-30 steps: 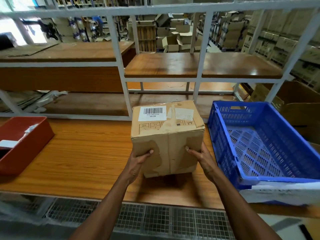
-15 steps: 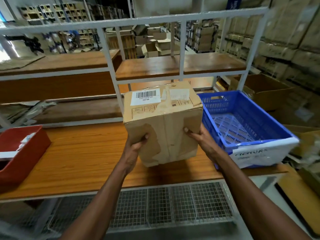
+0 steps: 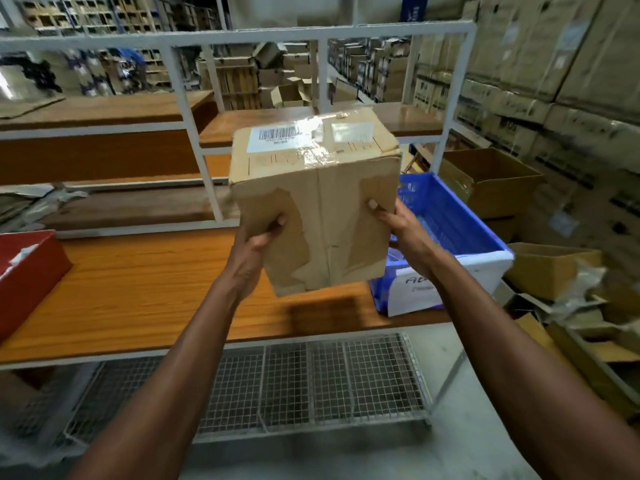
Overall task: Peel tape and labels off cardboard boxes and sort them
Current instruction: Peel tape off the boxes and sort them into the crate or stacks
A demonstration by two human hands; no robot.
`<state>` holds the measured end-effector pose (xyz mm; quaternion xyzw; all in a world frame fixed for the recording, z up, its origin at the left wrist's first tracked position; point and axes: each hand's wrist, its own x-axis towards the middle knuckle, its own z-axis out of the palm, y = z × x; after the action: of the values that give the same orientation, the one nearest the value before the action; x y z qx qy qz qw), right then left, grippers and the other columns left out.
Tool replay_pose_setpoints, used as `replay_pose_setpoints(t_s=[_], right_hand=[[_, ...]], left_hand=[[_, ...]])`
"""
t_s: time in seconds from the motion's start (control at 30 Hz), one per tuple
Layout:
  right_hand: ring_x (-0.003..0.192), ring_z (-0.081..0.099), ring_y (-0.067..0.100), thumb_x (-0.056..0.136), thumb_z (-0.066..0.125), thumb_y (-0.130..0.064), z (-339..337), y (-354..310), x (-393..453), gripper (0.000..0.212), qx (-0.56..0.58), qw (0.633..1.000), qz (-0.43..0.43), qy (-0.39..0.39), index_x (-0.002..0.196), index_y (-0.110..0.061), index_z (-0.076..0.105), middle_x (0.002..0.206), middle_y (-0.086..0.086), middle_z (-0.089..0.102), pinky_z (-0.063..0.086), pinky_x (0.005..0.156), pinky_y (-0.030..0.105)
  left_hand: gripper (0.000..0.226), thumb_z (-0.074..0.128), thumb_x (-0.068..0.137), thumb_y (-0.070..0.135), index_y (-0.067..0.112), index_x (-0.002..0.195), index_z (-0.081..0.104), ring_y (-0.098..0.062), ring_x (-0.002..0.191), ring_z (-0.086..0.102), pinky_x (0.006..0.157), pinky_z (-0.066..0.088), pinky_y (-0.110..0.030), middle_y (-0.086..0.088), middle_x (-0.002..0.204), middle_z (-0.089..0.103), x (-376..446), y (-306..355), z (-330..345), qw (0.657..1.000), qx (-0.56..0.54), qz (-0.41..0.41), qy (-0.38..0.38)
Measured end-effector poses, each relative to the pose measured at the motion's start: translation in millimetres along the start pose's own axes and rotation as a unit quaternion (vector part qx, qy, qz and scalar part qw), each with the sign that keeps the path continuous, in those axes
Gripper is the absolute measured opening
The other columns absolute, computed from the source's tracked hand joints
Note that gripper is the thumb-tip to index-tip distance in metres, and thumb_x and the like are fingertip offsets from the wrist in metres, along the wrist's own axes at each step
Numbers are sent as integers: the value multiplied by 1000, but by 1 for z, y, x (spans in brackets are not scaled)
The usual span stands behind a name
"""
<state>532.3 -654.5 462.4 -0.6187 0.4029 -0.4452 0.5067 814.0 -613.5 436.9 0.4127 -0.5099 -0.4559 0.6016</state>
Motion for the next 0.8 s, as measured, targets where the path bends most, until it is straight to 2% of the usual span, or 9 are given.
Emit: replay_pose_setpoints(t_s=[0.13,0.27,0.3,0.4,0.47,0.57,0.63,0.7,0.8], right_hand=[[106,68,-4,105,54,-40,-63,-19,-23,41,-7,1000,-18,-2,145,-38,43,131,-17,63,57,72,16],[116,69,10,94,61,-51,-129,-32,-43,54,-8,999,-29,14,144,-35,49,133,-9,68,61,87,35],[115,69,11,92,60,-50,-142,-35,-49,54,-8,999,-32,15,143,-35,50,133,-8,68,61,87,36],[102,72,2,106,52,-35,-175,-37,-58,30,15,998,-49,21,136,-32,51,127,-8,68,59,73,23],[98,72,1,109,45,-26,-194,-33,-59,27,33,998,-51,34,135,-28,51,123,-8,68,58,71,20],[109,72,9,105,51,-36,-215,-24,-53,33,66,994,-46,69,136,-29,56,124,-7,72,60,80,32],[122,66,17,99,51,-46,-227,-14,-43,44,93,991,-42,84,140,-29,57,133,-5,70,58,92,44],[128,63,19,100,46,-54,-235,-7,-31,50,116,988,-38,97,141,-29,59,137,-4,68,55,96,47],[131,61,19,102,37,-64,-244,3,-5,61,126,985,-29,118,145,-28,59,138,-4,68,50,102,49]], left_hand=[[60,75,93,33,20,147,52,-28,128,61,101,54,-55,-4,140,64,4,5,66,1000,2,26,-6],[64,76,91,35,15,147,52,-28,127,62,101,55,-54,-6,140,64,11,5,136,999,7,42,-18],[65,77,91,36,15,147,52,-28,127,62,100,55,-52,-6,139,64,13,5,151,999,14,47,-19],[66,78,90,38,12,145,53,-27,125,63,94,56,-45,-8,137,65,17,3,189,998,14,51,-21],[72,76,90,42,11,149,48,-29,130,60,99,54,-47,-11,142,61,17,-2,207,998,17,44,-42],[72,54,99,56,16,157,37,-30,139,51,108,50,-49,-10,153,52,18,-4,229,994,-4,32,-103],[77,27,94,67,22,154,43,-28,140,52,111,47,-51,-7,151,55,24,-1,242,992,-25,25,-122],[88,12,89,75,24,152,47,-28,139,53,114,43,-54,-8,148,58,40,-5,248,991,-58,11,-119],[102,-7,88,81,23,158,40,-30,141,51,117,38,-55,-12,150,56,75,-21,247,989,-87,-22,-121]])
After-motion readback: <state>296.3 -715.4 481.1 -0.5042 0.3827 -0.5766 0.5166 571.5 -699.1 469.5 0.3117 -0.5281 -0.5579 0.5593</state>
